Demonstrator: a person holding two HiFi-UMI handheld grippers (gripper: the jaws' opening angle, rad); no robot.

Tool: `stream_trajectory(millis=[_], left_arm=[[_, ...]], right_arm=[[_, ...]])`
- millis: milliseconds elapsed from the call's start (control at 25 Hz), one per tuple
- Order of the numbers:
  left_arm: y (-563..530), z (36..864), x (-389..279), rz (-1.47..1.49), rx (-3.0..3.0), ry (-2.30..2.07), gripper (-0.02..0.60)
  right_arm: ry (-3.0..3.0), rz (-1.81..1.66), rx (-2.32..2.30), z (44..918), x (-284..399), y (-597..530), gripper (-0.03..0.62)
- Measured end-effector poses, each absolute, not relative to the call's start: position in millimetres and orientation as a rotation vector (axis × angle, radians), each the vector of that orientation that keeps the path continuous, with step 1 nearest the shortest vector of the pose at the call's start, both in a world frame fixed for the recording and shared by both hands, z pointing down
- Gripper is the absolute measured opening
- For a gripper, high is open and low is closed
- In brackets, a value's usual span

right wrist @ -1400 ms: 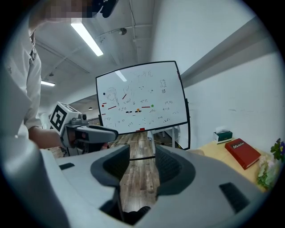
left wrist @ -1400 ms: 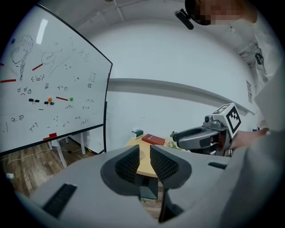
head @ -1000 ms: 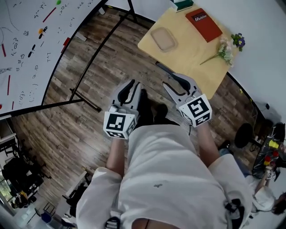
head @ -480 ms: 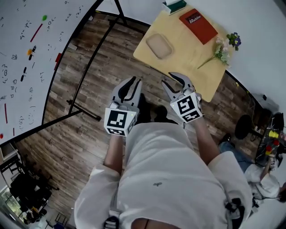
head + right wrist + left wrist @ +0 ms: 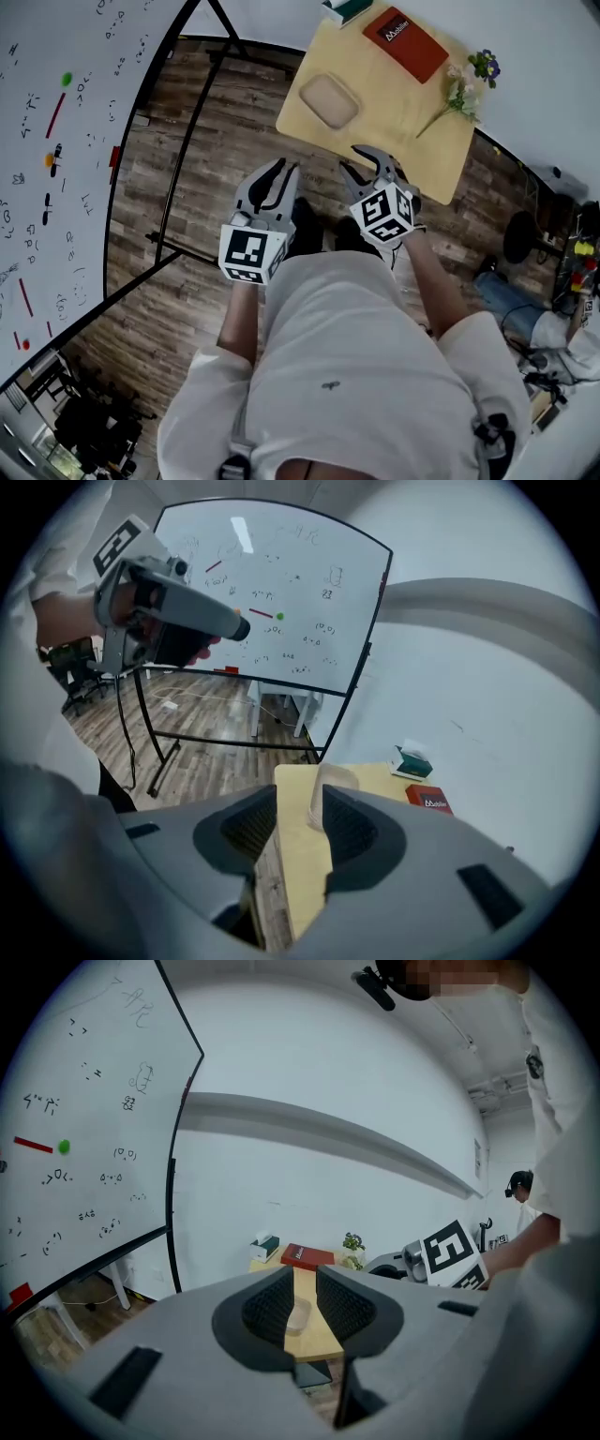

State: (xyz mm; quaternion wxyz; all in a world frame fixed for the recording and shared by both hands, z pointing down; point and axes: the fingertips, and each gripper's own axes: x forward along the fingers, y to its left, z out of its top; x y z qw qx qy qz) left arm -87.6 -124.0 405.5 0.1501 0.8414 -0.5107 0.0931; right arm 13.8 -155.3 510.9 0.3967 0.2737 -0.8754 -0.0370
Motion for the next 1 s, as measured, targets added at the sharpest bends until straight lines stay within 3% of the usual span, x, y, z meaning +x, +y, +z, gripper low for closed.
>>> stream_trajectory(millis=[1000], left_arm=[[-131.4,437.3,-96.0,0.266,2.444,-1.263,0.074]], right_arm=[[-1.887,-0.463,0.716,603.4,12.9,-192.1,0.176]])
